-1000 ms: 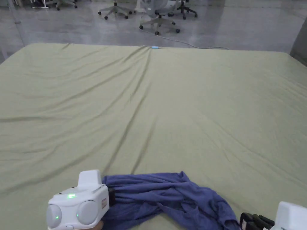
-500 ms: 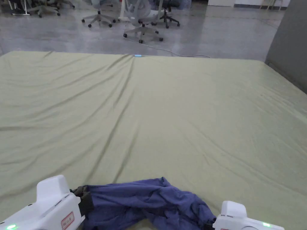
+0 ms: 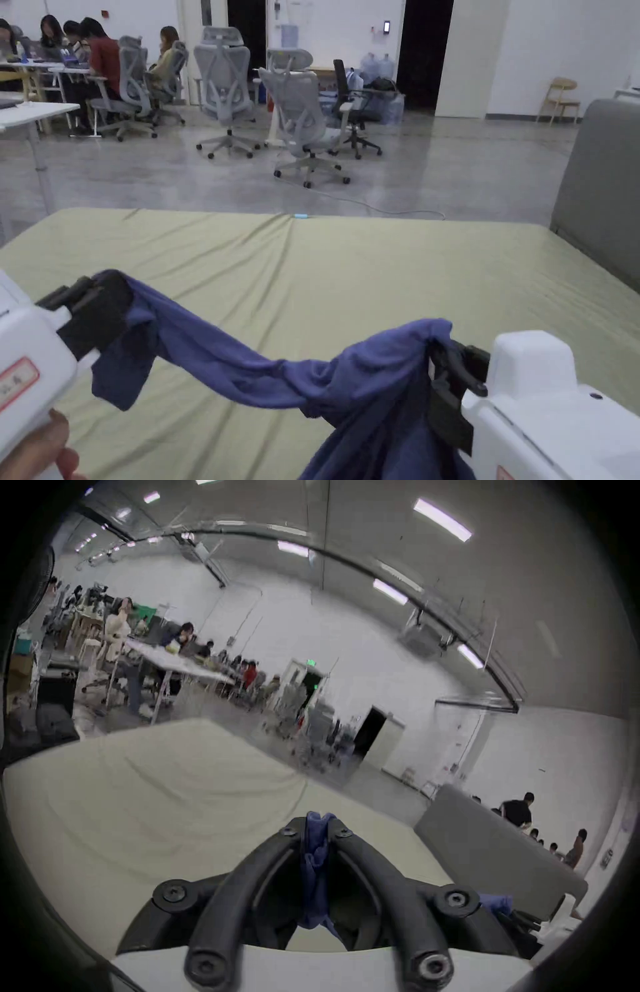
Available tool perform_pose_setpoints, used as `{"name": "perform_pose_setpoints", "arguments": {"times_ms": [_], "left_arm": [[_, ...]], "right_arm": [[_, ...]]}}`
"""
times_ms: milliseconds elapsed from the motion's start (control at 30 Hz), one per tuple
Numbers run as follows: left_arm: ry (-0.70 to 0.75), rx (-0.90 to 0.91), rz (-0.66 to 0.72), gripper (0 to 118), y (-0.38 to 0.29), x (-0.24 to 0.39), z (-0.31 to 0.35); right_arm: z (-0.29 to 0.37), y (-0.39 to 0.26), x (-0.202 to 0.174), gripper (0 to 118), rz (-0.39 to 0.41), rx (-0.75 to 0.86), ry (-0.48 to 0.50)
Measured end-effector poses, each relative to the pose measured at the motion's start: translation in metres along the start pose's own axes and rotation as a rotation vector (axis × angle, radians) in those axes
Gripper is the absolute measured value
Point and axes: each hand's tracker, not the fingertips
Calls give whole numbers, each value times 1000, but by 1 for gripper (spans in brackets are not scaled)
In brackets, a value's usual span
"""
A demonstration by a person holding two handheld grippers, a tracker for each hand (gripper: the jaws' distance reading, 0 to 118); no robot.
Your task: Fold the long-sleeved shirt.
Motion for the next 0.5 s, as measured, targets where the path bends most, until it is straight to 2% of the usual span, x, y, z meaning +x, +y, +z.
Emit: {"name": "perform_pose_setpoints", "arguments": {"times_ms": [67,100,200,300,400,500], "left_arm": [[-7,36,13,10,32,2,-22],[-10,42,45,10,54,1,-38],[-6,73,43,10,96,5,-79],[33,127,-2,10,130,10,-118],[18,146,48,10,154,6,-149],[2,143,75,10,166,5,-179]], "right_arm": [[-18,39,12,10,15,15,1],[-31,64,13,10,58,38,-15],[-68,124,28,10,98,32,6],[-108,184,50,10,83,10,9],[-149,232,68,10,95,-16,-2],[-183,264,84,10,66,-62,-42]]}}
